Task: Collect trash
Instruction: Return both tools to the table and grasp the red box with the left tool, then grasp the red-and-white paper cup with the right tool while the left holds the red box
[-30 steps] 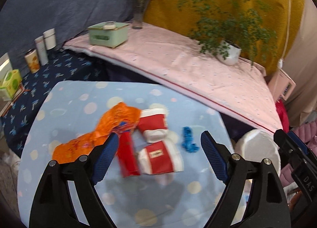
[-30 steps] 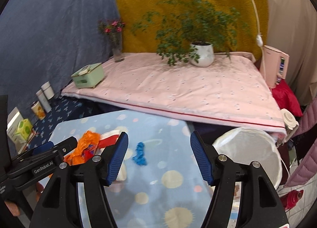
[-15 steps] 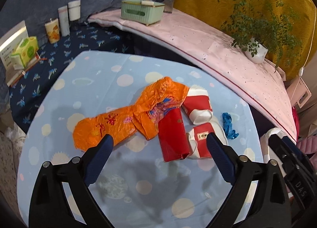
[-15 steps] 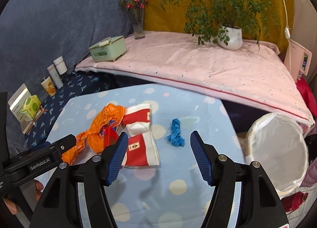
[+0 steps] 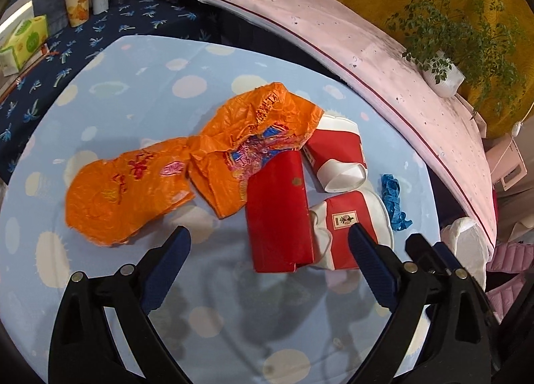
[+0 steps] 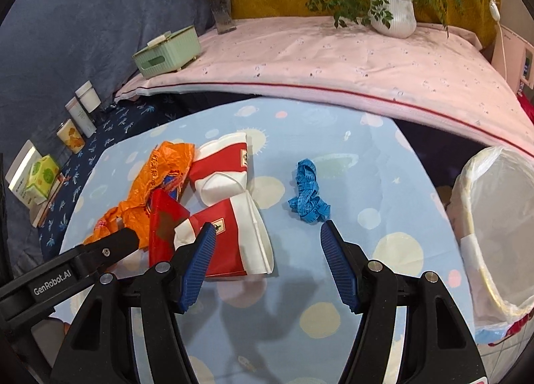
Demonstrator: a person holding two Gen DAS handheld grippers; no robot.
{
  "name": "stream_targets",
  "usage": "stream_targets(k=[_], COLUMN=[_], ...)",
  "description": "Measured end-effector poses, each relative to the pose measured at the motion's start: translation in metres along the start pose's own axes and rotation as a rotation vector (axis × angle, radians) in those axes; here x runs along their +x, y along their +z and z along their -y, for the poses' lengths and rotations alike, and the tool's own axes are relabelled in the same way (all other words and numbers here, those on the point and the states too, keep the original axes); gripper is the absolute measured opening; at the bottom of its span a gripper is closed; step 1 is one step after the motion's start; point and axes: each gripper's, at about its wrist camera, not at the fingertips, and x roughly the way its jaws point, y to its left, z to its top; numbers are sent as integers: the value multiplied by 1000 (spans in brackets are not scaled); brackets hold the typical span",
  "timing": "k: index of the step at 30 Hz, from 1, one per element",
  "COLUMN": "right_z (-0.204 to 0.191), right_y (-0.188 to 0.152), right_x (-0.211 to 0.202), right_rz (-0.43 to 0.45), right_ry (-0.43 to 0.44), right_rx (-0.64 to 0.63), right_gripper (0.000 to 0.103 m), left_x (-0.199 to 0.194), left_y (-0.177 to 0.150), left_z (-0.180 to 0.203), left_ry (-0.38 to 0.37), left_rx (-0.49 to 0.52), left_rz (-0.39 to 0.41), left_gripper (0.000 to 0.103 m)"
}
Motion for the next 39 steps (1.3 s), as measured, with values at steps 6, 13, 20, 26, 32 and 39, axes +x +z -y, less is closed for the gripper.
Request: stream_targets(k=[6, 13, 20, 26, 32, 39], right_z=[1, 0, -5, -4, -6, -7], right_y=[-2, -6, -11, -13, -13, -14], right_x=[19, 34, 36, 17, -11, -38], right_rz=[-38, -77, -106, -85, -51, -1], right_ry=[27, 71, 119, 147, 163, 143], right_rx=[1, 8, -7, -7, -35, -60], right_gripper=[63, 59, 27, 7, 4, 3], left_x=[24, 35, 34, 18, -7, -31], left_y=[6, 4, -5, -12, -13, -18], left_z=[-1, -7, -4, 2, 12, 22], left_ry=[-24, -74, -103, -118, -139, -157], left_rx=[-9, -13, 34, 62, 81, 108], left_rz=[-47, -86, -95, -73, -34, -4], left_gripper=[73, 48, 18, 12, 10, 9])
